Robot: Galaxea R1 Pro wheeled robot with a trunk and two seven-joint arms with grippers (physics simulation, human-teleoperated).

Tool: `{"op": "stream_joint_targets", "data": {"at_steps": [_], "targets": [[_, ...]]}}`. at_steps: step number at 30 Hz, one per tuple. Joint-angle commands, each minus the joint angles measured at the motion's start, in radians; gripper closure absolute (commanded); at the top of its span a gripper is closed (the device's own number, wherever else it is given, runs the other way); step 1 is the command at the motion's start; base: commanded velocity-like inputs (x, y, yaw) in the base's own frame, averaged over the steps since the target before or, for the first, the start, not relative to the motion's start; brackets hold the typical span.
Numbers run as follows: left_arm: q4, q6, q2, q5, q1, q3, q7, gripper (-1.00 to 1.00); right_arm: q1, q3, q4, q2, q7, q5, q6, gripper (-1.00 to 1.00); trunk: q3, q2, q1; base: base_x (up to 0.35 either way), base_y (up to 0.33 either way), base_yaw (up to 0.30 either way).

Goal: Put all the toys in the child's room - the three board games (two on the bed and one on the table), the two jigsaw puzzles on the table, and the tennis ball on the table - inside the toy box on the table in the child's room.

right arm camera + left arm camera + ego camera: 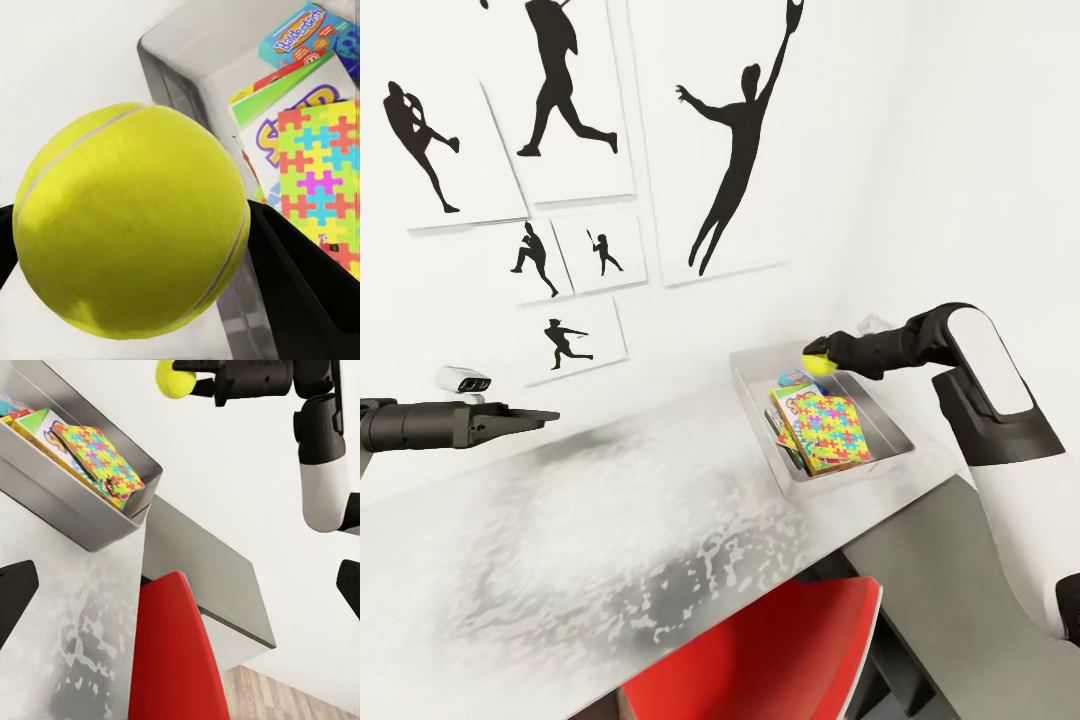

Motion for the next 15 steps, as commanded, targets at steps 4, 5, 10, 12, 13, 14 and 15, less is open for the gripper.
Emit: {"op": "stream_joint_targets", "data": {"at_steps": [4, 5, 10, 12, 13, 14, 15], "targets": [[0.000, 0.011, -0.001, -0.001, -0.001, 0.000, -0.004, -1.00, -0.012, 0.023, 0.046, 0.008, -0.059, -0.008, 0.002, 1.00, -0.002, -0.002, 0.001, 0.000, 0.000, 0.000], [0.000, 0.011, -0.001, -0.002, -0.001, 0.000, -0.004, -1.00, -0.032, 0.026, 0.090, 0.019, -0.074, -0.007, 0.002, 1.00, -0.002, -0.002, 0.001, 0.000, 0.000, 0.000], [0.000, 0.011, -0.002, -0.004, -0.001, 0.000, -0.004, -1.00, -0.120, 0.030, 0.263, 0.075, -0.086, 0.046, 0.002, 1.00, -0.002, -0.002, 0.001, 0.000, 0.000, 0.000], [0.000, 0.011, -0.002, -0.006, -0.001, -0.001, -0.004, -1.00, -0.156, 0.030, 0.342, 0.098, -0.079, 0.114, 0.002, 1.00, -0.002, -0.002, 0.001, 0.000, 0.000, 0.000], [0.000, 0.011, -0.002, -0.006, 0.000, -0.002, -0.004, -1.00, -0.170, 0.029, 0.372, 0.108, -0.071, 0.147, 0.002, 1.00, -0.002, -0.002, 0.001, 0.000, 0.000, 0.000], [0.000, 0.011, -0.003, -0.007, 0.000, -0.003, -0.004, -1.00, -0.179, 0.029, 0.393, 0.117, -0.056, 0.175, 0.002, 1.00, -0.002, -0.002, 0.001, 0.000, 0.000, 0.000], [0.000, 0.011, -0.003, -0.007, 0.000, -0.003, -0.004, -1.00, -0.185, 0.029, 0.406, 0.123, -0.037, 0.198, 0.002, 1.00, -0.002, -0.002, 0.001, 0.000, 0.000, 0.000]]}}
